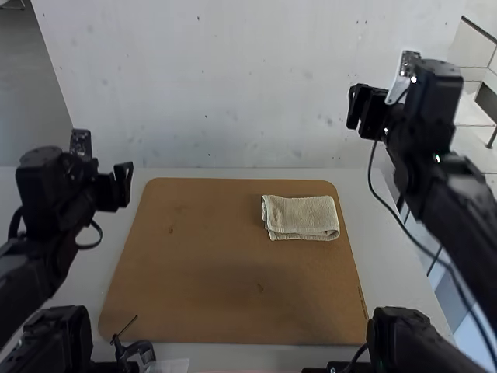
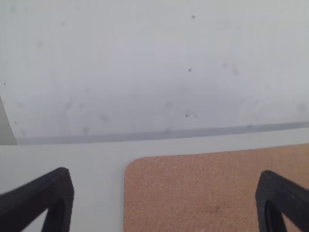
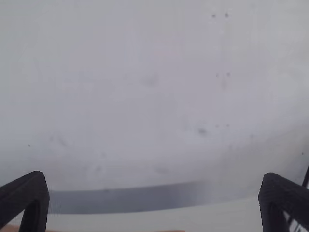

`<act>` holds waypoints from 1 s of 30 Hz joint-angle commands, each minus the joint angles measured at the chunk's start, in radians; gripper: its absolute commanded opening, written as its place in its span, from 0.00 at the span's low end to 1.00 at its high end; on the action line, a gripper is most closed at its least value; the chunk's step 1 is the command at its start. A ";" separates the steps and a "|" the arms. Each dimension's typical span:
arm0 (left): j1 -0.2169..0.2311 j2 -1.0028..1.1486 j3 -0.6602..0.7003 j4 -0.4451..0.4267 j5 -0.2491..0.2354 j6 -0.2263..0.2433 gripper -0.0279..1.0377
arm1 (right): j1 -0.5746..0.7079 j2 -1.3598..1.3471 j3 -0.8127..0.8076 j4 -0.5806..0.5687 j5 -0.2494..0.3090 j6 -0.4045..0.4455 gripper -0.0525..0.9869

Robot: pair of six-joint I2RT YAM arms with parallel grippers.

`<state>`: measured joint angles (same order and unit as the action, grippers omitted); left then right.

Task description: Fold the towel.

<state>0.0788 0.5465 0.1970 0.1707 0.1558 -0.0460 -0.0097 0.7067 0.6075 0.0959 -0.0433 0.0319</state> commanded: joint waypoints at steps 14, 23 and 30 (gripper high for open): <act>-0.111 -0.370 -0.159 -0.002 -0.002 0.054 0.79 | -0.041 -0.497 -0.545 0.341 0.053 -0.013 0.96; -0.122 -0.421 -0.194 0.027 0.048 0.052 0.79 | -0.015 -0.707 -0.607 0.133 0.011 -0.132 0.98; -0.128 -0.411 -0.194 0.013 0.021 0.069 0.84 | -0.009 -0.707 -0.612 0.056 0.011 -0.082 0.98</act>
<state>-0.0418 0.1368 0.0257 0.1806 0.1802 0.0071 -0.0334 0.0097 0.0116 0.1390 -0.0216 -0.0769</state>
